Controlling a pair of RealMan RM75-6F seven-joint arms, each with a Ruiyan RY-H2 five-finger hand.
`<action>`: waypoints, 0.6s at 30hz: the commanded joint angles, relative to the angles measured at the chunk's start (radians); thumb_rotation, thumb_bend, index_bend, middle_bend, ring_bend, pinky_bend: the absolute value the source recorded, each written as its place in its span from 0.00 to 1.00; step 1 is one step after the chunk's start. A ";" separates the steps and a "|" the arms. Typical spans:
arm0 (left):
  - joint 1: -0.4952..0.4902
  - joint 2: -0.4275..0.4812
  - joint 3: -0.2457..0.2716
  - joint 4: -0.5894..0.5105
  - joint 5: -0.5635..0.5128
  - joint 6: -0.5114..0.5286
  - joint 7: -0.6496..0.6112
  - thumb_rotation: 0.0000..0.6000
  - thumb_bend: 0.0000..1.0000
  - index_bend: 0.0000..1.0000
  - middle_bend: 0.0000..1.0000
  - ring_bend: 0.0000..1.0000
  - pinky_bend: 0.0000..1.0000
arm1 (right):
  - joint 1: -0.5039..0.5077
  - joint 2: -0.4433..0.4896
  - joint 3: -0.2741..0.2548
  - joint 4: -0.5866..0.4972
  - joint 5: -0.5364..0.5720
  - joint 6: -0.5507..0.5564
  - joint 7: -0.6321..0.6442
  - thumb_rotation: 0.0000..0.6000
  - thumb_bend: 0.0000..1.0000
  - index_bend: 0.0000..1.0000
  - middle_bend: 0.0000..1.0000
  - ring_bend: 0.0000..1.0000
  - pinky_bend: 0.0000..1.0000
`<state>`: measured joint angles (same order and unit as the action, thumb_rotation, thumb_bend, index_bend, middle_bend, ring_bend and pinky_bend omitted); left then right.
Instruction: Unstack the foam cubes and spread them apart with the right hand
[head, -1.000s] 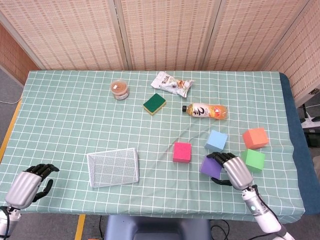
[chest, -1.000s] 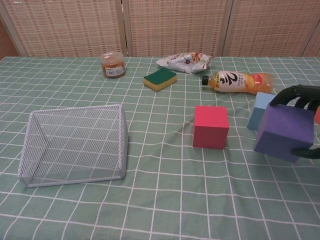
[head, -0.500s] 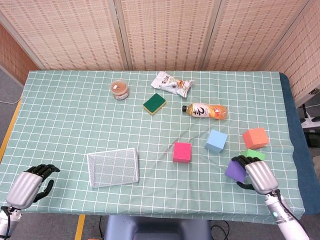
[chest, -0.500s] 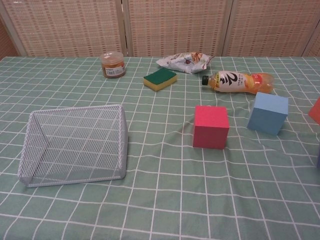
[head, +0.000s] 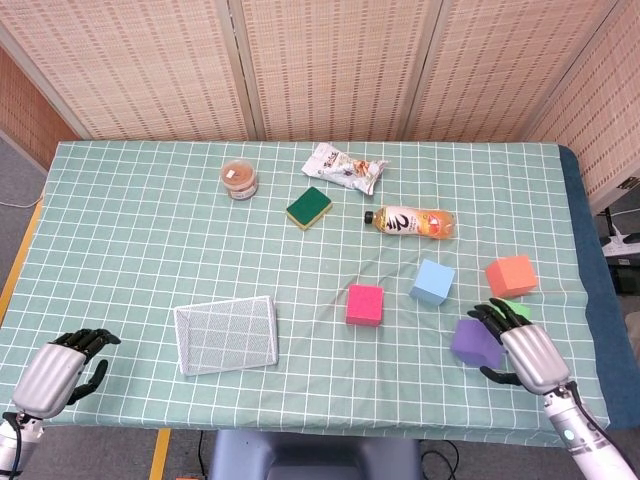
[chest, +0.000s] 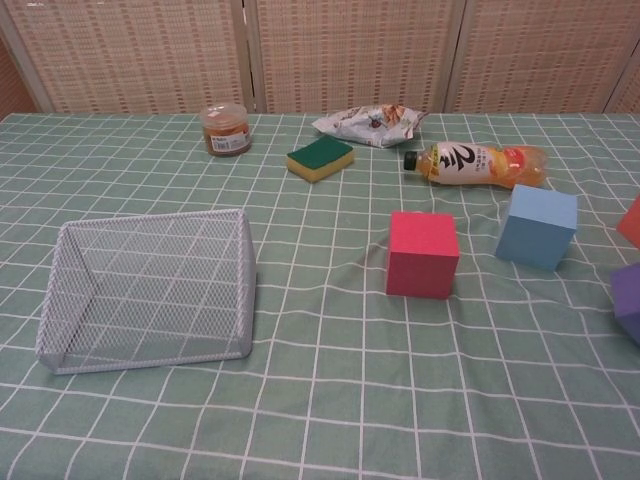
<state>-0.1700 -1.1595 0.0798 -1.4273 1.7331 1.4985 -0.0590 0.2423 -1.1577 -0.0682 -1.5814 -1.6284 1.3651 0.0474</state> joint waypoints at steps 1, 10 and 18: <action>-0.001 0.000 0.000 0.001 0.000 -0.001 -0.002 1.00 0.54 0.36 0.35 0.35 0.50 | 0.008 -0.067 0.043 0.063 -0.033 0.050 0.069 1.00 0.05 0.17 0.14 0.07 0.34; -0.003 -0.001 0.002 0.001 0.001 -0.006 -0.001 1.00 0.54 0.36 0.36 0.35 0.50 | 0.110 -0.234 0.156 0.200 0.075 -0.071 0.074 1.00 0.05 0.18 0.14 0.07 0.34; -0.004 0.000 0.003 0.003 0.000 -0.008 -0.007 1.00 0.54 0.36 0.36 0.35 0.50 | 0.194 -0.353 0.207 0.326 0.177 -0.210 0.051 1.00 0.05 0.21 0.14 0.07 0.34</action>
<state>-0.1742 -1.1599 0.0824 -1.4246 1.7334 1.4899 -0.0660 0.4146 -1.4830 0.1231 -1.2838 -1.4729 1.1784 0.1059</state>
